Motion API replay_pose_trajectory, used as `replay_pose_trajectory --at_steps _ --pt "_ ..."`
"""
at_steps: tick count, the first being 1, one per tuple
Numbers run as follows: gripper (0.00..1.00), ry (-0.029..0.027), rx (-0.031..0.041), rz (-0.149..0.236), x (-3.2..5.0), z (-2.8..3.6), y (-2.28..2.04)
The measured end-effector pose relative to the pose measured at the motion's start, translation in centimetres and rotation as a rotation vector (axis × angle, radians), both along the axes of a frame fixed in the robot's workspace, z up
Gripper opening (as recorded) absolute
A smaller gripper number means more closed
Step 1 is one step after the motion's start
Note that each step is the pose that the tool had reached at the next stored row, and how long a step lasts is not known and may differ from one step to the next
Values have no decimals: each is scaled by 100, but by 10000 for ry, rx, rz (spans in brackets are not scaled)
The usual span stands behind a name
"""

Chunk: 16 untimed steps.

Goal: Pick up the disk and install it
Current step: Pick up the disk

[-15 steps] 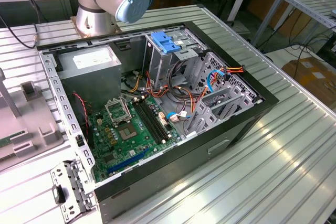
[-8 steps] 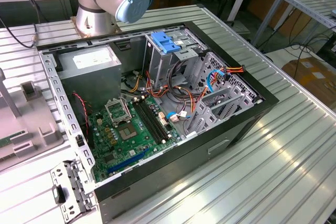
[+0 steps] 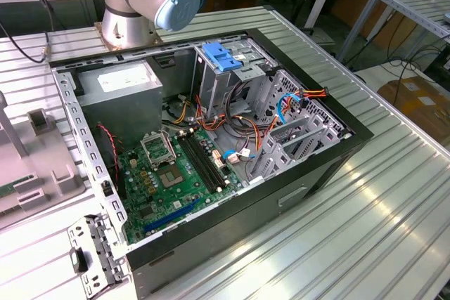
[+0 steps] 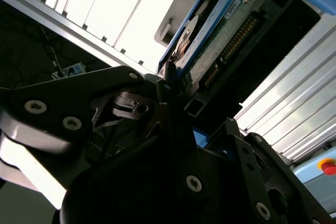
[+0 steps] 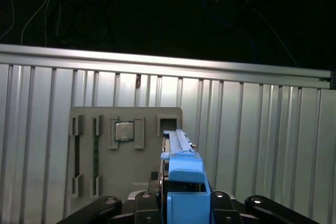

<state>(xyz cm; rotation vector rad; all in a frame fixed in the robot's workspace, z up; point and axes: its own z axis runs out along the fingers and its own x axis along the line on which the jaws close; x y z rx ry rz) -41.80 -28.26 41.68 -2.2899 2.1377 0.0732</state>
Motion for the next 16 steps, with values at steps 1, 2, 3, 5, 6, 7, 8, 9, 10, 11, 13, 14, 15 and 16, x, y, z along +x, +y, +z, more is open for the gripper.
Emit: replay_pose_trajectory --at_steps 1,2,3,5,6,7,8,9,10,11,13,14,15,16 --pt "37 1 -1 0 0 7 0" --pt "37 1 0 0 0 18 0" --pt "37 1 0 1 0 31 1" --pt "37 1 -1 0 0 46 1" --pt "37 1 0 0 0 53 1" --pt "37 1 0 0 0 61 1" --pt "37 1 0 0 0 70 1" --pt "37 0 0 1 0 78 1" --pt "37 0 0 0 0 87 1" --pt "37 1 0 0 0 95 1" --pt "37 0 0 0 0 111 1" --pt "37 0 0 0 0 120 2" --pt "37 1 0 0 0 129 2" --pt "37 1 -1 0 0 142 2"
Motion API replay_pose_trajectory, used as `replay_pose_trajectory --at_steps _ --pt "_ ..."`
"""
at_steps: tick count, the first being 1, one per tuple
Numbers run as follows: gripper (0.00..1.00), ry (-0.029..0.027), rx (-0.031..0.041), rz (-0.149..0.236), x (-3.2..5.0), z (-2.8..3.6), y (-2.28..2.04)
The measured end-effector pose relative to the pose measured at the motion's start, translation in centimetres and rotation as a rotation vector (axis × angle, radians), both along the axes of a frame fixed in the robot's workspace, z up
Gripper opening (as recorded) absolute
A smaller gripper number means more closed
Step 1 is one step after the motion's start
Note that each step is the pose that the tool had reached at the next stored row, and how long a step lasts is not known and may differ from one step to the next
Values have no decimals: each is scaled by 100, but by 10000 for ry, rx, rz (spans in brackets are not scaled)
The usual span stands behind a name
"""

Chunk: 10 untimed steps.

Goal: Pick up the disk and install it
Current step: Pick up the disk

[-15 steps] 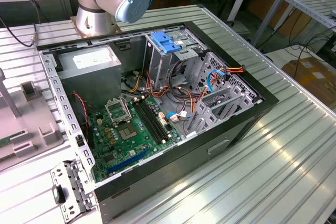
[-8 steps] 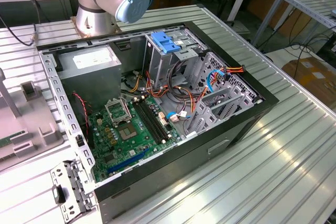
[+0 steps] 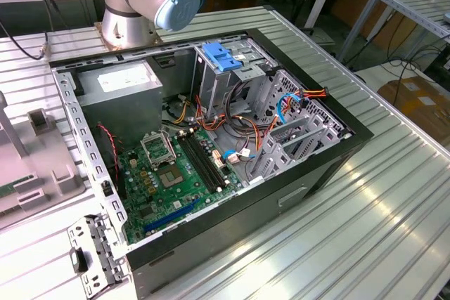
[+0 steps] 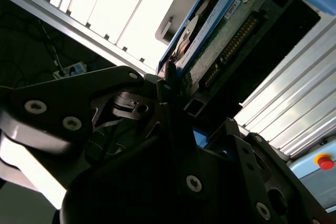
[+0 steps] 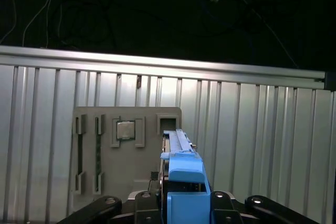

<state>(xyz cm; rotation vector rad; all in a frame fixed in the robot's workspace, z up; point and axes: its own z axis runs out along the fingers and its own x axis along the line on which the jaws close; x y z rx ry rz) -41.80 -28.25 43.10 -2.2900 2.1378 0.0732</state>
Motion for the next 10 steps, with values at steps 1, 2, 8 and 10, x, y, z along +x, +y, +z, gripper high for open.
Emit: replay_pose_trajectory --at_steps 1,2,8,10 --pt "37 0 0 0 0 13 0" --pt "37 0 0 0 0 21 0" --pt "37 -1 0 0 0 88 1" --pt "37 0 0 -1 0 111 2"
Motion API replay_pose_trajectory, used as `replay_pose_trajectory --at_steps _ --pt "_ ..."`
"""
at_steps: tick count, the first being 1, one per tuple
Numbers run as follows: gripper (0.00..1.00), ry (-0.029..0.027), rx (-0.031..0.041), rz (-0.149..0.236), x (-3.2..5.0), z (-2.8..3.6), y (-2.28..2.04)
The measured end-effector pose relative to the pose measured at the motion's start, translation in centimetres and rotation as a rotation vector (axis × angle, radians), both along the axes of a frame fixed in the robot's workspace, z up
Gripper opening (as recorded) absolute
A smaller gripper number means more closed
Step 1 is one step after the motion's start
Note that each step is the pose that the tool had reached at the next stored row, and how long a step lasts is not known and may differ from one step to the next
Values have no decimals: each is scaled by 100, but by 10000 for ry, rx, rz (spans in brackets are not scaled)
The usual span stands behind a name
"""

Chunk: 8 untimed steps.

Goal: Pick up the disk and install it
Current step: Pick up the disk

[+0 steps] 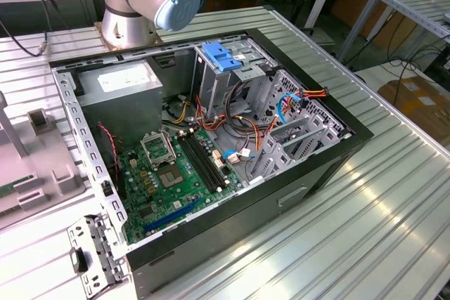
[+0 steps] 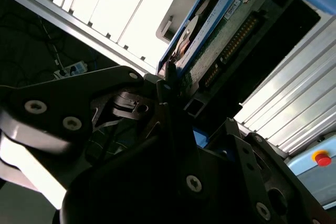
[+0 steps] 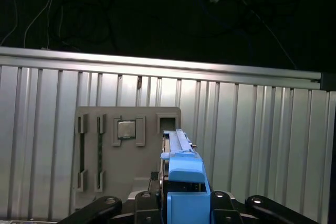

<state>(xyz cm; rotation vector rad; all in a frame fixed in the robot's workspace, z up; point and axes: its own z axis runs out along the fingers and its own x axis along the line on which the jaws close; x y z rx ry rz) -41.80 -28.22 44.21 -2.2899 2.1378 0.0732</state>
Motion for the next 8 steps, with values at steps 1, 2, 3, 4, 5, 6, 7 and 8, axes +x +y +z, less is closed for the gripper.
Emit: replay_pose_trajectory --at_steps 1,2,3,4,5,6,7,8 --pt "37 0 0 0 0 9 0" --pt "37 1 0 1 0 30 1" --pt "37 0 0 0 0 43 2" --pt "37 0 0 1 0 51 2" --pt "37 -1 0 1 0 64 3" --pt "37 0 0 1 0 75 3" --pt "37 -1 0 1 0 85 4" --pt "37 0 0 0 0 96 4"
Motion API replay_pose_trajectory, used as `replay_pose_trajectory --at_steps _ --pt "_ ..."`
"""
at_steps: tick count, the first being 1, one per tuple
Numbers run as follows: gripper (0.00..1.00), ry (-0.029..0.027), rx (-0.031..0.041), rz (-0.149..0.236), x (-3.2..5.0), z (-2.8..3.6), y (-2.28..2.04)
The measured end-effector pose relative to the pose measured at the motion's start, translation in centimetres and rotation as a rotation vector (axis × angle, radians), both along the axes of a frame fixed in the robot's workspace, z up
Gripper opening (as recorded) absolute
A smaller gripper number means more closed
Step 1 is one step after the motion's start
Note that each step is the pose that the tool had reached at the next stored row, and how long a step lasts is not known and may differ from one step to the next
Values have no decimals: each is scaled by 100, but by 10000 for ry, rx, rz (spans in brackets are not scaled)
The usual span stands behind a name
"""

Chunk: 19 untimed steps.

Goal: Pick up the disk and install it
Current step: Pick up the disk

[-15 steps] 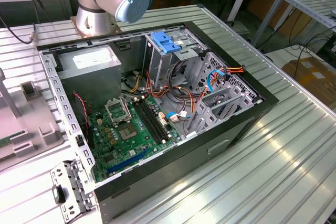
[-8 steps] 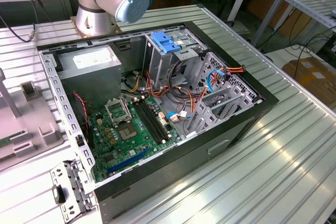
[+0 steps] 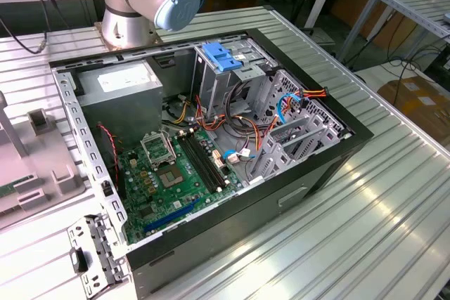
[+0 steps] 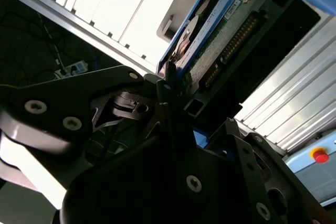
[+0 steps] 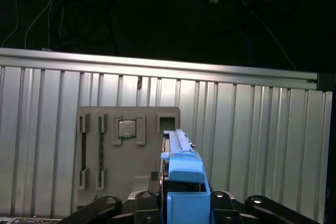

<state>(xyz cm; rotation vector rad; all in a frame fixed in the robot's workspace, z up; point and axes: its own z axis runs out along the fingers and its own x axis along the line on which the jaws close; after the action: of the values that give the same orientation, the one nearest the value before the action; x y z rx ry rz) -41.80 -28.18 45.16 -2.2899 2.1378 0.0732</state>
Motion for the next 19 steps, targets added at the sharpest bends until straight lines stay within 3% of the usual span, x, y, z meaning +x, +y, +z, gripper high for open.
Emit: replay_pose_trajectory --at_steps 13,19 --pt "37 0 0 0 0 146 5" --pt "37 0 0 0 0 159 6"
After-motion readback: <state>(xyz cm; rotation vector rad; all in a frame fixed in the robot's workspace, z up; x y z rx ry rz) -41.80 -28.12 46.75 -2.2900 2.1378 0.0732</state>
